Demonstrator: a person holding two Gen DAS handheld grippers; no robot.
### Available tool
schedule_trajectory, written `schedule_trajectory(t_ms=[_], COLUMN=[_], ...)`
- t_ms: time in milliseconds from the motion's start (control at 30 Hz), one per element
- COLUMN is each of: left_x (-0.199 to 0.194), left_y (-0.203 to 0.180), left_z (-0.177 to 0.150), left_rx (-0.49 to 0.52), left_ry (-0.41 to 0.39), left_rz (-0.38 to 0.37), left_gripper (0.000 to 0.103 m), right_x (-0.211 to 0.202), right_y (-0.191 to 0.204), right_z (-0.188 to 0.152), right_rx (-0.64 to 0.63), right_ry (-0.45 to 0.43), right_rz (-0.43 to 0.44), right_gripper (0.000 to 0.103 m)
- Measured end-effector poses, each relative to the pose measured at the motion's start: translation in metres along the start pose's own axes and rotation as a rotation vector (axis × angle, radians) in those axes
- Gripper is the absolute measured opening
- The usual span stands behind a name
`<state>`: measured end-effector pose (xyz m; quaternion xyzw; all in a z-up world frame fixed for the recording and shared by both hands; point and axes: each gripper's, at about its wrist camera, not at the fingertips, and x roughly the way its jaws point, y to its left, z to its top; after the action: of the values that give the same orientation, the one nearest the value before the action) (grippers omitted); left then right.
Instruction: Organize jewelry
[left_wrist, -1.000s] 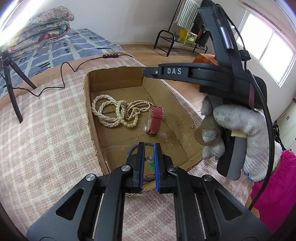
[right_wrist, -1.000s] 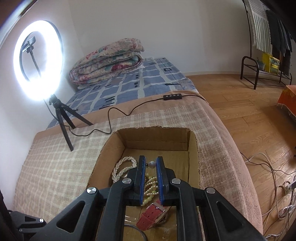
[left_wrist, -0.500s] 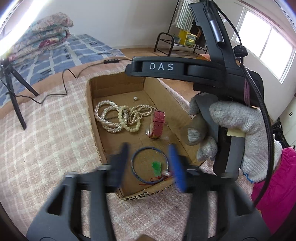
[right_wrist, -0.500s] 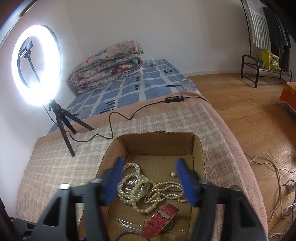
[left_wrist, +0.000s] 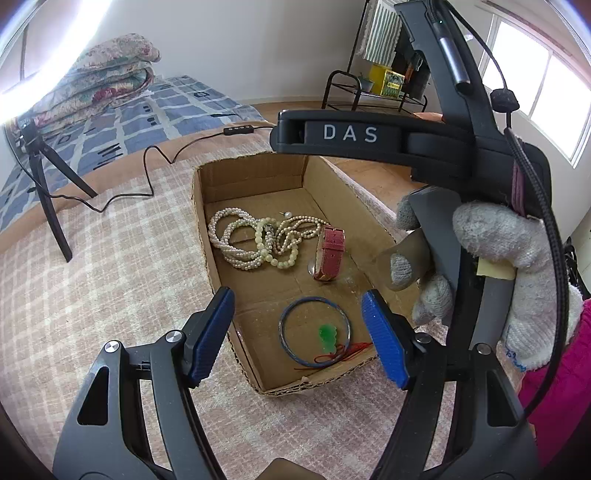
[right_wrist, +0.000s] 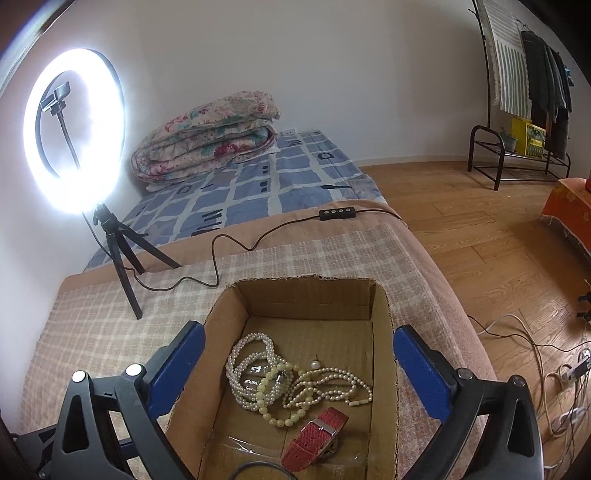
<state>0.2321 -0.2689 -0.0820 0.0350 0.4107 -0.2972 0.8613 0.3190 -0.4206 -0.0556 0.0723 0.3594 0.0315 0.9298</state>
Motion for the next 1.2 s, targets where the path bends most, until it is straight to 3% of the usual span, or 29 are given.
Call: schedule_trajectory(t_ms=[667, 1200], left_x=[-0.06, -0.136], left_y=[0.002, 0.028], left_z=[-0.006, -0.04], left_rx=[0.027, 0.042], left_ry=[-0.074, -0.137], left_rz=[0.039, 0.135], left_gripper=[0.074, 0.074], right_x=[-0.055, -0.122], right_y=[0.029, 0.057], right_z=[0.006, -0.023], right_rx=[-0.056, -0.106], right_ry=[-0.047, -0.06], right_rz=[-0.037, -0.066], right_gripper=[0.103, 0.103])
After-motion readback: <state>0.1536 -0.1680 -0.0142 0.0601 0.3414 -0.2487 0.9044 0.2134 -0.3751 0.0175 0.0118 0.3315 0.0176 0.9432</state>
